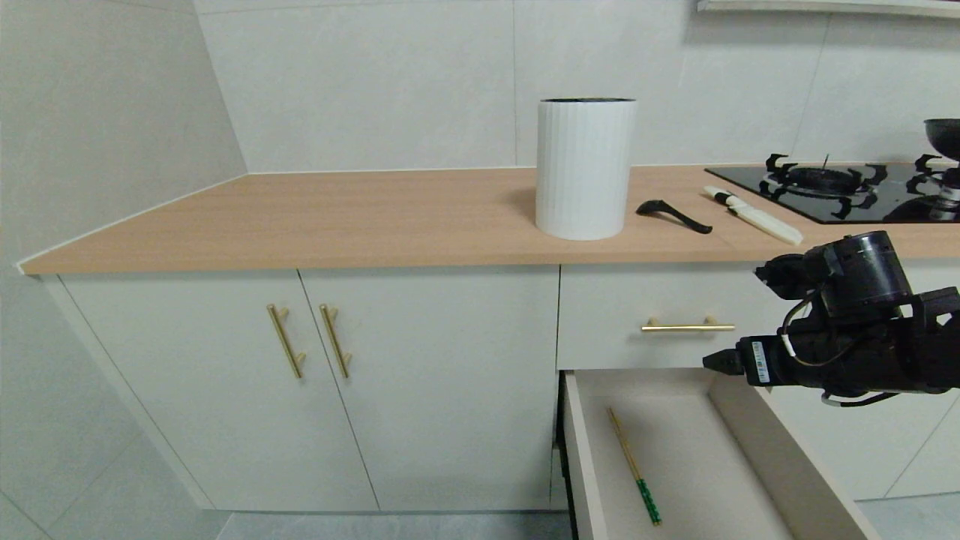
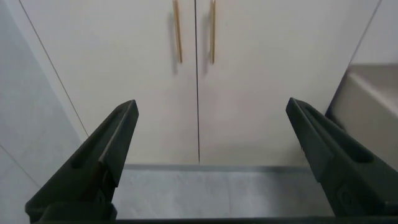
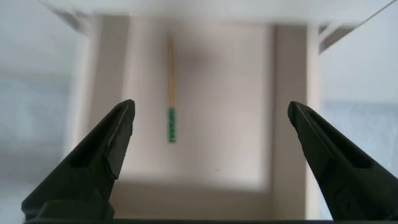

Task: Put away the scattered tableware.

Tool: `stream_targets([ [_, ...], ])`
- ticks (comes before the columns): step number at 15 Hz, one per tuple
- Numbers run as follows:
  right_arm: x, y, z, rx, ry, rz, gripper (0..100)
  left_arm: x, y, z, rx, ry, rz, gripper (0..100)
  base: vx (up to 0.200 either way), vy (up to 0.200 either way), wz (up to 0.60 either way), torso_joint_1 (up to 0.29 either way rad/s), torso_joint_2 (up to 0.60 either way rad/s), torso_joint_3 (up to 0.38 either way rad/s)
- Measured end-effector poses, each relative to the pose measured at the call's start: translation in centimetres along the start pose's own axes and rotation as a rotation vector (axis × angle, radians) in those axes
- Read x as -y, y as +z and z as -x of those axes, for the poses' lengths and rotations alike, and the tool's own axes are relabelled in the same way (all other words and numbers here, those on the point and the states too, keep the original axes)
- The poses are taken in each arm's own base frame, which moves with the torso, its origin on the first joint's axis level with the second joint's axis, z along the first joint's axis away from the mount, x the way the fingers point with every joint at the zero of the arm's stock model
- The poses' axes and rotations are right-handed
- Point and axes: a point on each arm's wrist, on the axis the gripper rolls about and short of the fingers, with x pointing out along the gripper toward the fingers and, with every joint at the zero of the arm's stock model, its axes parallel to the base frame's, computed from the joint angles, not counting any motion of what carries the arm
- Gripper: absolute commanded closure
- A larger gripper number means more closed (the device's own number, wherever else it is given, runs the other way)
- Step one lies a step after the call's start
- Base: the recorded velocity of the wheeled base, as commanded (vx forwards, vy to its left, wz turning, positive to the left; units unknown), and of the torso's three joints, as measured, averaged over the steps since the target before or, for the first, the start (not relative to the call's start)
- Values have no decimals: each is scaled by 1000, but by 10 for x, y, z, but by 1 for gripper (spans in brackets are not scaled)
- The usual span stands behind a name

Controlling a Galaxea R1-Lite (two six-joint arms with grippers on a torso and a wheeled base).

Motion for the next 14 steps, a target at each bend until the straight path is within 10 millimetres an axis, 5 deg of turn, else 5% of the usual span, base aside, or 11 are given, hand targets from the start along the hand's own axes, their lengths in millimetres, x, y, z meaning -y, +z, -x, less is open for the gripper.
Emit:
stream_targets([
  [14,-4,-3,-2,-15,7,11,0,0,0,0,0,0,0,0,0,0,0,195,-475,-291],
])
